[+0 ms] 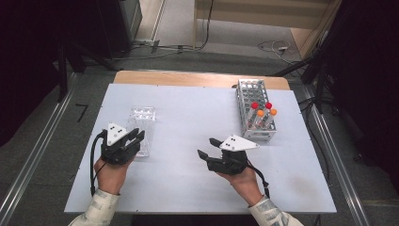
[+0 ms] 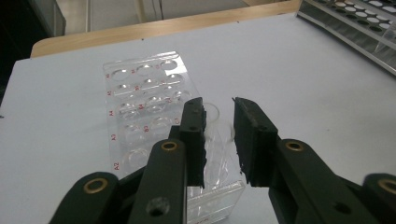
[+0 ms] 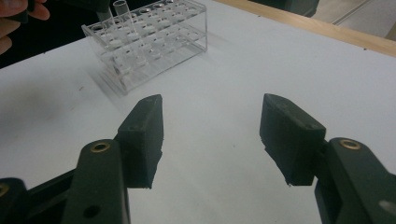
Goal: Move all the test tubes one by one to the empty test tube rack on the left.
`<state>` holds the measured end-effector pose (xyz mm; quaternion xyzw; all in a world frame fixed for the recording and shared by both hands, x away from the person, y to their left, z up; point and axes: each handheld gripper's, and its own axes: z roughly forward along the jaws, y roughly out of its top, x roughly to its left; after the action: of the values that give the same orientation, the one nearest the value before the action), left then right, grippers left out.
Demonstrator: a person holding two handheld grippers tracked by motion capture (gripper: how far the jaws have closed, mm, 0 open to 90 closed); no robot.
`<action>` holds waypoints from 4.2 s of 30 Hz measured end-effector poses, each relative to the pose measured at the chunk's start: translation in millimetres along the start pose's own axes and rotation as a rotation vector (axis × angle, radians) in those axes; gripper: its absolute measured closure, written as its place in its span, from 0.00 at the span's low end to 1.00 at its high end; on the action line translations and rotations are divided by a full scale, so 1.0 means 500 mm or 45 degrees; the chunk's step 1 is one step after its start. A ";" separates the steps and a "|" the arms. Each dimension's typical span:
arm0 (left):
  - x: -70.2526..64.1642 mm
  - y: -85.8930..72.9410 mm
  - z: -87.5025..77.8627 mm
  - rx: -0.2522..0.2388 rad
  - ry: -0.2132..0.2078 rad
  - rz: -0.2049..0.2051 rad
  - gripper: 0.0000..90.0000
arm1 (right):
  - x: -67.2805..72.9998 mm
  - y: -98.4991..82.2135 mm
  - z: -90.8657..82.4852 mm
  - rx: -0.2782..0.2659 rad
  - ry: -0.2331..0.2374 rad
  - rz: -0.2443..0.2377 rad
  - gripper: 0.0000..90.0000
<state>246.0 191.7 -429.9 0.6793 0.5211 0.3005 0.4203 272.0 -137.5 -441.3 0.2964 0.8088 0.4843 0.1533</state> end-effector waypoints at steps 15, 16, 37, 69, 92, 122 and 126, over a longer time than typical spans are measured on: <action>0.008 0.009 -0.007 -0.042 -0.028 -0.141 0.33 | -0.038 0.000 -0.023 -0.036 -0.092 0.025 0.41; 0.008 0.010 -0.007 -0.041 -0.032 -0.143 0.30 | -0.040 0.001 -0.026 -0.039 -0.100 0.031 0.41; -0.005 0.013 -0.006 -0.053 -0.029 -0.129 0.21 | -0.168 -0.009 -0.076 -0.050 -0.406 0.115 0.42; -0.011 0.016 -0.008 -0.064 -0.029 -0.119 0.21 | -0.289 -0.039 -0.060 -0.048 -0.616 0.230 0.62; -0.018 0.018 -0.010 -0.071 -0.045 -0.111 0.21 | -0.286 -0.023 -0.074 -0.096 -0.666 0.210 0.79; -0.039 0.024 -0.016 -0.085 -0.082 -0.092 0.21 | -0.145 0.044 -0.069 -0.142 -0.356 0.090 0.79; -0.045 0.025 -0.014 -0.058 -0.085 -0.088 0.21 | -0.126 0.040 -0.051 -0.118 -0.299 0.080 0.79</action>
<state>239.7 170.5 -415.1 0.6607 0.5231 0.2748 0.4630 313.8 -187.4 -413.8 0.3686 0.7523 0.4878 0.2453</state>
